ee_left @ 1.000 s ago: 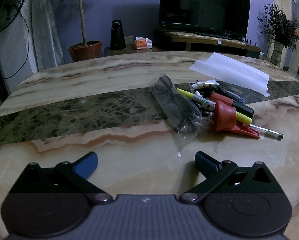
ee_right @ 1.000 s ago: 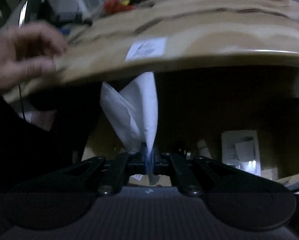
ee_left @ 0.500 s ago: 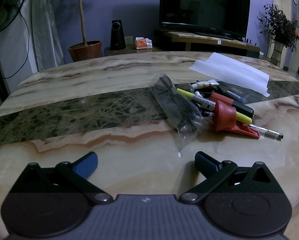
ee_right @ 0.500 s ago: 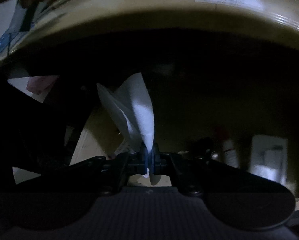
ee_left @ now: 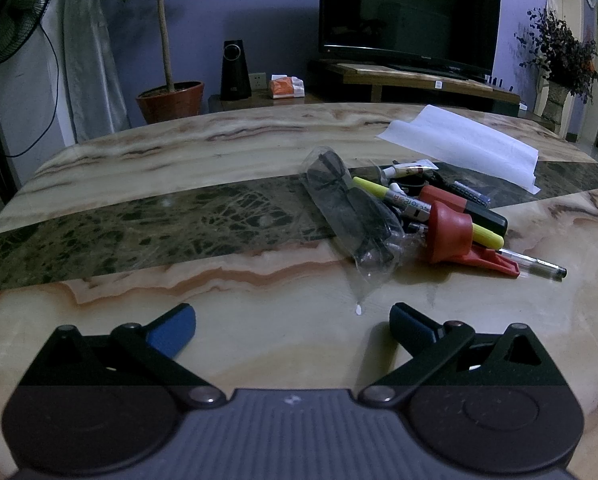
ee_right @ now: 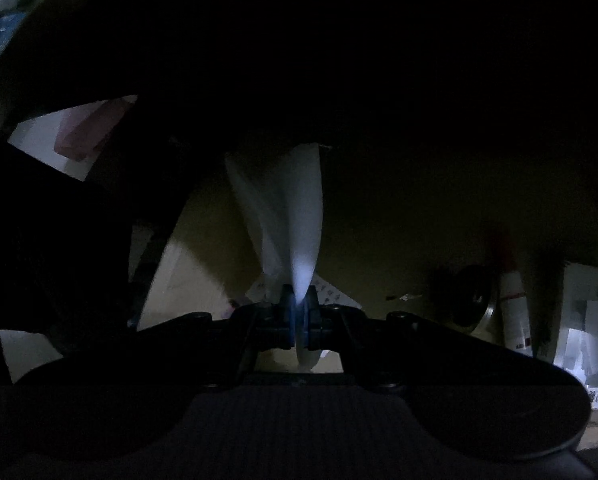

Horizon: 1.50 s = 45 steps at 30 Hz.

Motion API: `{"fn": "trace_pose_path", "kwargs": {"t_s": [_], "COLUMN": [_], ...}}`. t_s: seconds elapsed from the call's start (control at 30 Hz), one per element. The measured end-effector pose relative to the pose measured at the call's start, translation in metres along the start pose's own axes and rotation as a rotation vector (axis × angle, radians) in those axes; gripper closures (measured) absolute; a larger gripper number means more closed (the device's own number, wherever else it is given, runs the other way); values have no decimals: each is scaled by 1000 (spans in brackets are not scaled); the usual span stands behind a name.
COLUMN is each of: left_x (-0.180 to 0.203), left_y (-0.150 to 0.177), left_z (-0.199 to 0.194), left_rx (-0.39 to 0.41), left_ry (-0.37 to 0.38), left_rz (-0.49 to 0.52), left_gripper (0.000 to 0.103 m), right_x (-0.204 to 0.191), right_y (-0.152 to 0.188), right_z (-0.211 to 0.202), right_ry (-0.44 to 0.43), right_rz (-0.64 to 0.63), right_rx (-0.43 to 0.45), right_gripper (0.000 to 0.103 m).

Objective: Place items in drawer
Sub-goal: 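Lower the tissue under the table into the drawer and open the right gripper, then withdraw the right tool from the drawer up above the table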

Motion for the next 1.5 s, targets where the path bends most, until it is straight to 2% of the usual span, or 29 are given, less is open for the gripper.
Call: {"fn": "trace_pose_path", "kwargs": {"t_s": [0.2, 0.47, 0.73, 0.97, 1.1, 1.17, 1.33, 1.5], "left_x": [0, 0, 0, 0, 0, 0, 0, 0], "left_y": [0, 0, 0, 0, 0, 0, 0, 0], "left_z": [0, 0, 0, 0, 0, 0, 0, 0], "left_rx": [0, 0, 0, 0, 0, 0, 0, 0], "left_ry": [0, 0, 0, 0, 0, 0, 0, 0], "left_rz": [0, 0, 0, 0, 0, 0, 0, 0], "left_gripper": [0, 0, 0, 0, 0, 0, 0, 0], "right_x": [2, 15, 24, 43, 54, 59, 50, 31], "right_y": [11, 22, 34, 45, 42, 21, 12, -7], "right_z": [10, 9, 4, -7, -25, -34, -60, -82], "right_ry": [29, 58, 81, 123, 149, 148, 182, 123], "right_rz": [2, 99, 158, 233, 262, 259, 145, 59], "right_rx": [-38, -66, -87, -78, -43, -24, 12, 86], "right_gripper": [97, 88, 87, 62, 62, 62, 58, 55]}}
Point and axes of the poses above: each gripper's, at about its wrist camera, not at the fingertips, and z roughly the way its jaws point, x to its right, y to its underside, the point moved 6 cm from there along z, roughly the way its jaws point, and after that the axes turned 11 degrees about -z, right-handed, at the moved point
